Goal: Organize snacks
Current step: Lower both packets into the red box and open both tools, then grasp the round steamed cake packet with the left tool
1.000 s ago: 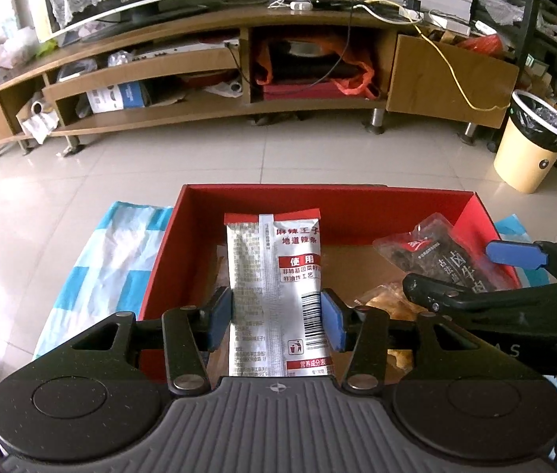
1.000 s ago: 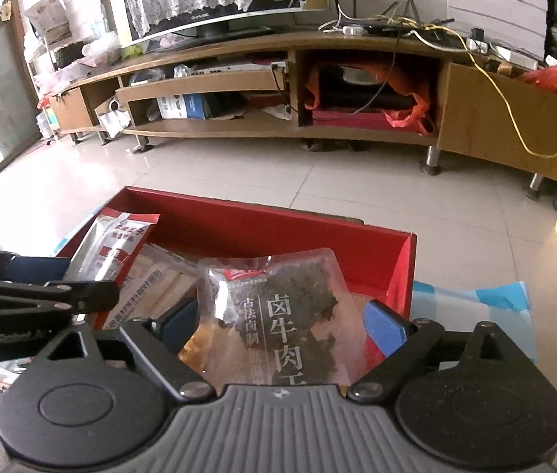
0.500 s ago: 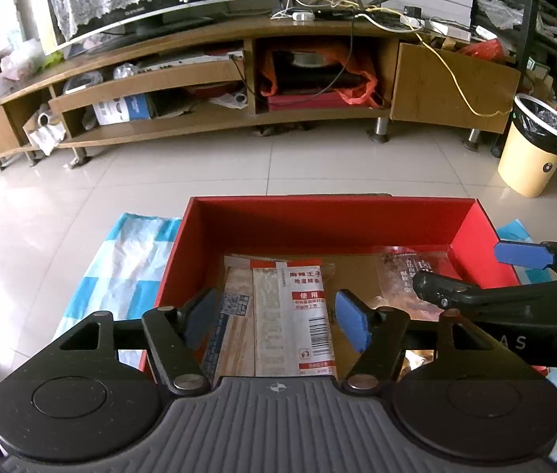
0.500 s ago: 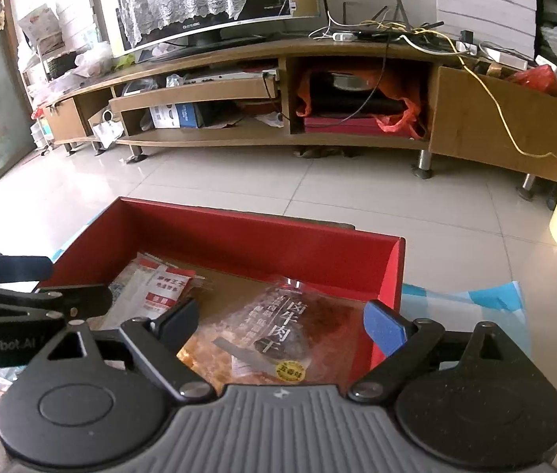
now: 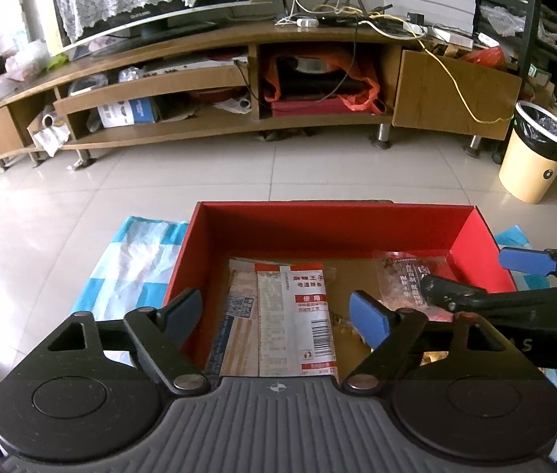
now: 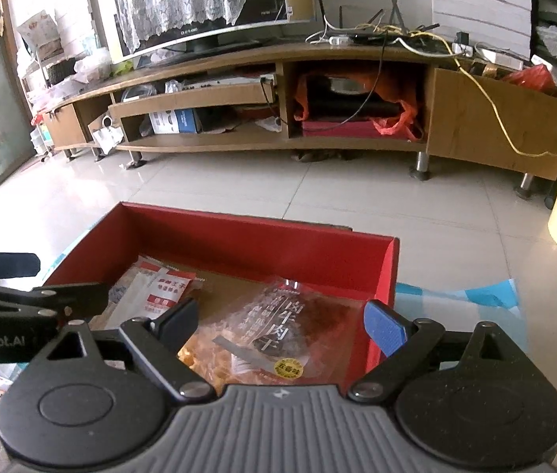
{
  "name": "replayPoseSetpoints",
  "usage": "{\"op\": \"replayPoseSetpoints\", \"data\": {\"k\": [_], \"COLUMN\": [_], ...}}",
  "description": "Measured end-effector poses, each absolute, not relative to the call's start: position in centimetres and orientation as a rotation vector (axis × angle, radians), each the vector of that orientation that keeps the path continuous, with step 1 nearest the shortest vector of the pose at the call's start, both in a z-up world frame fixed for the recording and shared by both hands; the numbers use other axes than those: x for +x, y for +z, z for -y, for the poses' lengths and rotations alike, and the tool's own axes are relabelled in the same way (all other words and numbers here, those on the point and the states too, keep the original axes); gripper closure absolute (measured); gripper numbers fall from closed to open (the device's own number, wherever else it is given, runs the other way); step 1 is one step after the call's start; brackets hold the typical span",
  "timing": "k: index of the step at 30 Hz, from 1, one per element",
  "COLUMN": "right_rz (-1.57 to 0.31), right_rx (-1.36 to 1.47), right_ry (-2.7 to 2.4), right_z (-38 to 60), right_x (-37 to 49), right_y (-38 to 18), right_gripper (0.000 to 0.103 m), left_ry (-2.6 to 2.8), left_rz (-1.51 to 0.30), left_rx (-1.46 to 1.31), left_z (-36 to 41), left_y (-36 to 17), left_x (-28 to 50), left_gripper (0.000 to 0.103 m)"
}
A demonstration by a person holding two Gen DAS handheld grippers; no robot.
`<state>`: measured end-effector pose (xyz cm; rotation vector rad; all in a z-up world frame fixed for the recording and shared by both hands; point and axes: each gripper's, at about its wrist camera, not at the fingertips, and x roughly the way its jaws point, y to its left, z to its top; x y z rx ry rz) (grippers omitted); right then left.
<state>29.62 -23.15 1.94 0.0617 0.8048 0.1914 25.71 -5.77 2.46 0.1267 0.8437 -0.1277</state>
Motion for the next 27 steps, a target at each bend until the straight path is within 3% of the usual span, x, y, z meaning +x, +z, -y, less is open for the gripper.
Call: {"op": "replayPoseSetpoints", "data": {"k": [13, 27], "right_rz": [-0.798, -0.822], "right_rx": [0.027, -0.012], "right_ry": [0.229, 0.301], "right_z": [23.1, 21.8], "right_x": [27.0, 24.0], "right_y": [2.8, 2.6], "right_gripper": [0.012, 0.012], "left_ry": [-0.082, -0.063], "left_rz": [-0.866, -1.025], "left_rx": [0.107, 0.104], "left_z": [1.7, -0.5], "left_y": [3.3, -0.3], "left_x": [22.2, 19.8], "left_gripper": [0.005, 0.000]}}
